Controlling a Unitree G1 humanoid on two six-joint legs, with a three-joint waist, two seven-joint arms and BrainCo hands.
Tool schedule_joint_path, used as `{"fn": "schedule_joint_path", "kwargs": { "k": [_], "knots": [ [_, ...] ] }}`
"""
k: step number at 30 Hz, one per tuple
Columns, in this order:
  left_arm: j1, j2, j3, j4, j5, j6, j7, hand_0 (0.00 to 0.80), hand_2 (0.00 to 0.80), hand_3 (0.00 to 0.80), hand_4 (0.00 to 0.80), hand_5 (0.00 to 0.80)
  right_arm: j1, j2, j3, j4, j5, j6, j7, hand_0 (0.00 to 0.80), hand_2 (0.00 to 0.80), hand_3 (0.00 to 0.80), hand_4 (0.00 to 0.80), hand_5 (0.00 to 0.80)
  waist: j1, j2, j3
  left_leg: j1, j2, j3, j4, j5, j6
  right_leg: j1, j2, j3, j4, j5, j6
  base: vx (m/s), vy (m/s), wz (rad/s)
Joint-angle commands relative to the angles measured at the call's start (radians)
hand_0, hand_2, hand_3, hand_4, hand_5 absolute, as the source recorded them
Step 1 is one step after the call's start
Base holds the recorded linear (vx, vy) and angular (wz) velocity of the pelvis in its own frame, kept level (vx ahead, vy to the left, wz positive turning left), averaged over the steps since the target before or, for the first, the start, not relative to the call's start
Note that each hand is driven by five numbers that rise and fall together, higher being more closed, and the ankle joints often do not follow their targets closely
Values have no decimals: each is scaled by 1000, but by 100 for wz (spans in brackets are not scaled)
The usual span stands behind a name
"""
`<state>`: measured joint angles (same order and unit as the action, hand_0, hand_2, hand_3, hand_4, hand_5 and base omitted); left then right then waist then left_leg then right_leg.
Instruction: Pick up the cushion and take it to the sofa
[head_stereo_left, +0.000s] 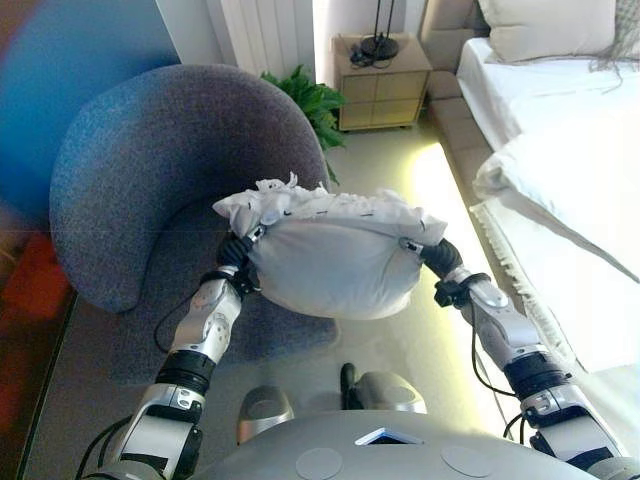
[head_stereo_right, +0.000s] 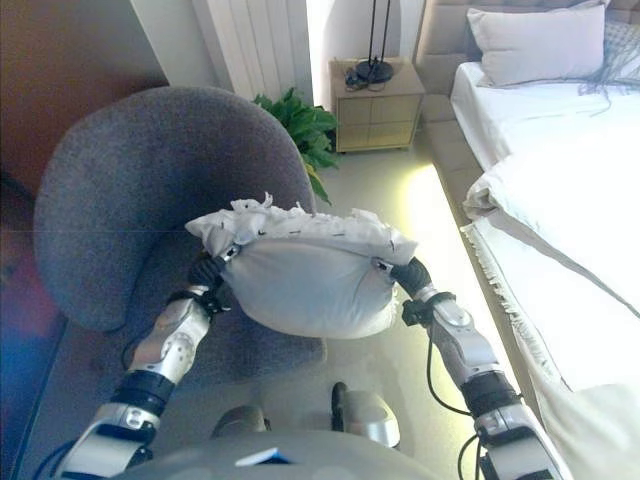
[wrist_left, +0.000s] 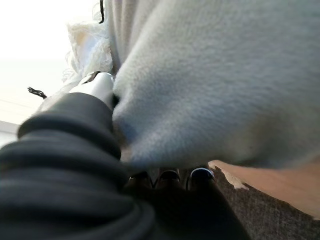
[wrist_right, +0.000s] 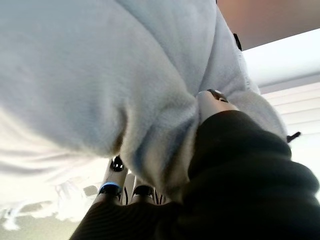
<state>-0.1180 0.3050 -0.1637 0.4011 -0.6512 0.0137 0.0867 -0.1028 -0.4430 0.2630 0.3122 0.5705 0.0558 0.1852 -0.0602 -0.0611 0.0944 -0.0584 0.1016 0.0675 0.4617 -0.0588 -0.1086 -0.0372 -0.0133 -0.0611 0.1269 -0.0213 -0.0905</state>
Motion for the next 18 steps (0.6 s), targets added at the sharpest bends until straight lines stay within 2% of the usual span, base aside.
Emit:
{"fn": "schedule_joint_path", "kwargs": {
  "k": [1, 4, 5, 9, 13, 15, 18],
  "knots": [
    [-57, 13, 45, -94, -51, -85, -44, 800, 800, 800, 800, 800, -109, 27, 3, -85, 8, -30, -3, 800, 800, 800, 800, 800, 28, 22, -39, -7, 1, -12, -239, 154, 7, 79, -44, 2, -38, 5, 140, 143, 146, -2],
    [-69, 3, 41, -70, -39, -92, -45, 800, 800, 800, 800, 800, -116, 30, 11, -91, -20, -26, -13, 800, 800, 800, 800, 800, 33, 32, -36, -20, -6, 8, -304, 127, 8, 96, -61, -8, -27, -21, 152, 112, 161, -23],
    [-73, 3, 40, -60, -36, -95, -44, 800, 800, 800, 800, 800, -118, 30, 14, -90, -19, -23, -10, 800, 800, 800, 800, 800, 30, 34, -38, -10, -12, 13, -322, 101, 18, 92, -70, -12, -14, -29, 157, 71, 150, -35],
    [-84, 14, 28, -33, -20, -109, -33, 800, 800, 800, 800, 800, -93, 29, 16, -95, -19, -11, 0, 800, 800, 800, 800, 800, 16, 53, -41, 32, -28, 21, -363, 77, 33, 68, -81, -12, 31, -45, 170, 72, 153, -41],
    [-96, 17, 17, -34, -9, -101, 3, 800, 800, 800, 800, 800, -82, 48, 29, -85, -34, -15, -1, 800, 800, 800, 800, 800, 20, 61, -40, 43, -57, 16, -381, 64, 52, 49, -94, -24, 60, -49, 182, 45, 145, 3],
    [-102, 16, 14, -29, -3, -93, 19, 800, 800, 800, 800, 800, -91, 66, 40, -75, -37, -18, -9, 800, 800, 800, 800, 800, 29, 63, -34, 45, -73, 11, -393, 60, 66, 31, -104, -38, 96, -43, 192, 16, 143, 13],
    [-108, 21, 14, -17, 7, -87, 32, 800, 800, 800, 800, 800, -101, 101, 69, -78, -33, -7, -37, 800, 800, 800, 800, 800, 39, 68, -16, 45, -90, 14, -390, 52, 91, -32, -122, -54, 241, -23, 207, 6, 138, 8]
  ]
}}
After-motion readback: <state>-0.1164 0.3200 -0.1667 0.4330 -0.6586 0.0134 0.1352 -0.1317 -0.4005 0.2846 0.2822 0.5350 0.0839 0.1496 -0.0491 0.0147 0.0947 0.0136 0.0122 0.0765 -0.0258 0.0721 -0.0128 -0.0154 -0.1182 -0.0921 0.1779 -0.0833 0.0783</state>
